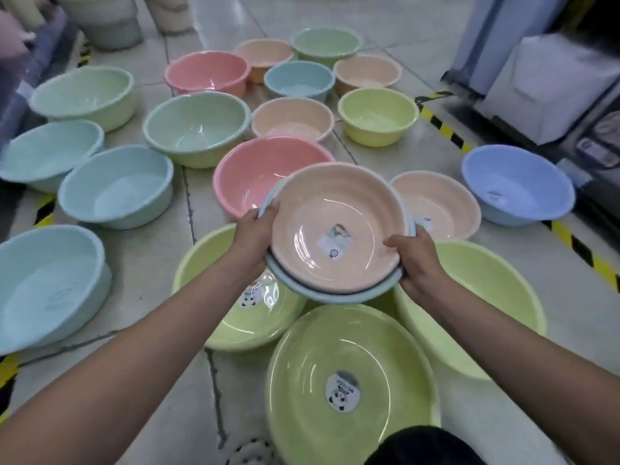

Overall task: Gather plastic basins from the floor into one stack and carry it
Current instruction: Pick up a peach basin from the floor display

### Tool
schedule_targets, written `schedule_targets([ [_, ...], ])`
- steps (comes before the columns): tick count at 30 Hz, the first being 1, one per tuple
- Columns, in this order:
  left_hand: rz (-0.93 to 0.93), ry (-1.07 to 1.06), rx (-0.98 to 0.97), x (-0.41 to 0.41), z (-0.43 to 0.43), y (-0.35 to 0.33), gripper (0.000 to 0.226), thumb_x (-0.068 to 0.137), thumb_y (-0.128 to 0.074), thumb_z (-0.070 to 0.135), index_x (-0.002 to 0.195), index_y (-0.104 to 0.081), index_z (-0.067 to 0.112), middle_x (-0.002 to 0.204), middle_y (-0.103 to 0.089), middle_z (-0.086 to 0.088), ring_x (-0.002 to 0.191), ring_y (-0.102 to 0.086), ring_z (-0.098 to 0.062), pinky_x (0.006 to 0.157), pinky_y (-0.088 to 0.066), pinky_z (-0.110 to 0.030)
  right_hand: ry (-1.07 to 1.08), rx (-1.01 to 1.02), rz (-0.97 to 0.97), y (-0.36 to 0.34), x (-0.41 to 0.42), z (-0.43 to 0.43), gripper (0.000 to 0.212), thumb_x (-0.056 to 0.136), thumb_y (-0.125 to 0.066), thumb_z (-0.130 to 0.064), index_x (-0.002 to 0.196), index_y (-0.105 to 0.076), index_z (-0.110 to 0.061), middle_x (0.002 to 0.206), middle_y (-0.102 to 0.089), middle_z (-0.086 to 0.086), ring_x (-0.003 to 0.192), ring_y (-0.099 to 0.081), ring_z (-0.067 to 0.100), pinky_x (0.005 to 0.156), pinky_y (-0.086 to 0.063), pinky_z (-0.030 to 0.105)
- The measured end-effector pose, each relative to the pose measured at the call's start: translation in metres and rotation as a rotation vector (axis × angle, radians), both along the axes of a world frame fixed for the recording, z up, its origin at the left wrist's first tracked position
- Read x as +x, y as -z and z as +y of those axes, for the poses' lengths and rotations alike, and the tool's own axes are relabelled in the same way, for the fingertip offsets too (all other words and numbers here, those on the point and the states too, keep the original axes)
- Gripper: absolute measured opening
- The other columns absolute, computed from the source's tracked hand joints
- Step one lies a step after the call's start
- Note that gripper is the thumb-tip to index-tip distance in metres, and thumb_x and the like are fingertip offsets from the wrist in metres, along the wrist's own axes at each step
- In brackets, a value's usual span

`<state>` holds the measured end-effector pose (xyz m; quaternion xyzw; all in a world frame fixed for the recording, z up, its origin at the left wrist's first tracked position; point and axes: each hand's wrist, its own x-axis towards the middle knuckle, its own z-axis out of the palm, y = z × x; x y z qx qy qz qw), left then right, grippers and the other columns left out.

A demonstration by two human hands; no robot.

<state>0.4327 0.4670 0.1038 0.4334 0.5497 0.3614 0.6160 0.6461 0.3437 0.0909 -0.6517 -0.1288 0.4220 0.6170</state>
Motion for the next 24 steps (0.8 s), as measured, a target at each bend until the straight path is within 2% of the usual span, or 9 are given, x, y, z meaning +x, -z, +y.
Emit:
schedule_targets([
  [3, 0.048, 0.113, -0.039, 0.048, 0.023, 0.029, 0.038, 0.086, -0.068, 0.035, 0.114, -0.065, 0.009, 0.104, -0.073, -0.014, 0.098, -0.070, -0.032, 0.089, -0.057, -0.047, 0.068, -0.104, -0.041, 0.014, 0.042, 0.011, 0.044, 0.079, -0.053, 0.007, 0.118, -0.057, -0.012, 0.105, -0.066, 0.019, 0.087, -0.062, 0.031, 0.078, -0.054, 0.042],
  [6, 0.131, 0.180, -0.065, 0.074, 0.043, 0.067, 0.035, 0.085, -0.067, 0.016, 0.118, -0.060, 0.005, 0.111, -0.069, -0.019, 0.101, -0.067, -0.036, 0.089, -0.056, -0.048, 0.066, -0.180, -0.089, 0.044, 0.070, 0.030, 0.037, 0.081, -0.052, 0.004, 0.115, -0.055, -0.012, 0.100, -0.063, 0.015, 0.081, -0.059, 0.027, 0.072, -0.051, 0.035],
  [8, 0.185, 0.215, -0.072, 0.083, 0.052, 0.088, 0.032, 0.086, -0.063, 0.013, 0.117, -0.058, 0.007, 0.111, -0.068, -0.017, 0.097, -0.066, -0.033, 0.080, -0.057, -0.040, 0.063, -0.219, -0.133, 0.065, 0.076, 0.039, 0.034, 0.082, -0.052, 0.004, 0.113, -0.056, -0.010, 0.097, -0.062, 0.013, 0.077, -0.058, 0.024, 0.070, -0.049, 0.034],
  [13, 0.283, 0.280, -0.034, 0.084, 0.064, 0.117, 0.021, 0.089, -0.059, 0.015, 0.109, -0.056, 0.014, 0.097, -0.065, -0.007, 0.081, -0.061, -0.020, 0.060, -0.045, -0.027, 0.050, -0.350, -0.195, 0.096, 0.082, 0.050, 0.035, 0.080, -0.054, 0.000, 0.115, -0.058, -0.005, 0.101, -0.062, 0.015, 0.078, -0.056, 0.023, 0.068, -0.047, 0.031],
  [18, 0.313, 0.263, 0.030, 0.078, 0.074, 0.132, 0.026, 0.088, -0.055, 0.008, 0.110, -0.063, 0.018, 0.099, -0.069, -0.007, 0.089, -0.064, -0.025, 0.078, -0.049, -0.031, -0.103, -0.502, -0.297, 0.099, 0.082, 0.073, 0.041, 0.083, -0.053, -0.010, 0.124, -0.053, -0.005, 0.100, -0.063, 0.014, 0.074, -0.057, 0.024, 0.053, -0.041, 0.025],
  [19, 0.314, 0.250, 0.024, 0.078, 0.076, 0.134, 0.029, 0.087, -0.054, 0.008, 0.112, -0.064, 0.018, 0.101, -0.069, -0.007, 0.091, -0.065, -0.026, 0.082, -0.051, -0.034, -0.130, -0.536, -0.306, 0.100, 0.082, 0.078, 0.041, 0.085, -0.052, -0.009, 0.127, -0.049, -0.004, 0.105, -0.061, 0.015, 0.078, -0.057, 0.025, 0.055, -0.042, 0.026],
  [22, 0.300, 0.211, -0.019, 0.080, 0.076, 0.140, 0.037, 0.083, -0.055, 0.013, 0.119, -0.063, 0.014, 0.107, -0.070, -0.009, 0.096, -0.066, -0.029, 0.090, -0.054, -0.041, -0.165, -0.666, -0.344, 0.104, 0.083, 0.089, 0.047, 0.090, -0.048, -0.007, 0.136, -0.039, 0.000, 0.126, -0.053, 0.019, 0.099, -0.050, 0.030, 0.080, -0.043, 0.032],
  [24, 0.285, 0.208, -0.036, 0.082, 0.074, 0.140, 0.036, 0.085, -0.055, 0.008, 0.120, -0.062, 0.010, 0.106, -0.068, -0.010, 0.095, -0.065, -0.029, 0.084, -0.052, -0.036, -0.179, -0.727, -0.355, 0.103, 0.084, 0.092, 0.048, 0.091, -0.047, -0.007, 0.137, -0.038, 0.001, 0.118, -0.049, 0.017, 0.099, -0.047, 0.030, 0.081, -0.040, 0.033],
])
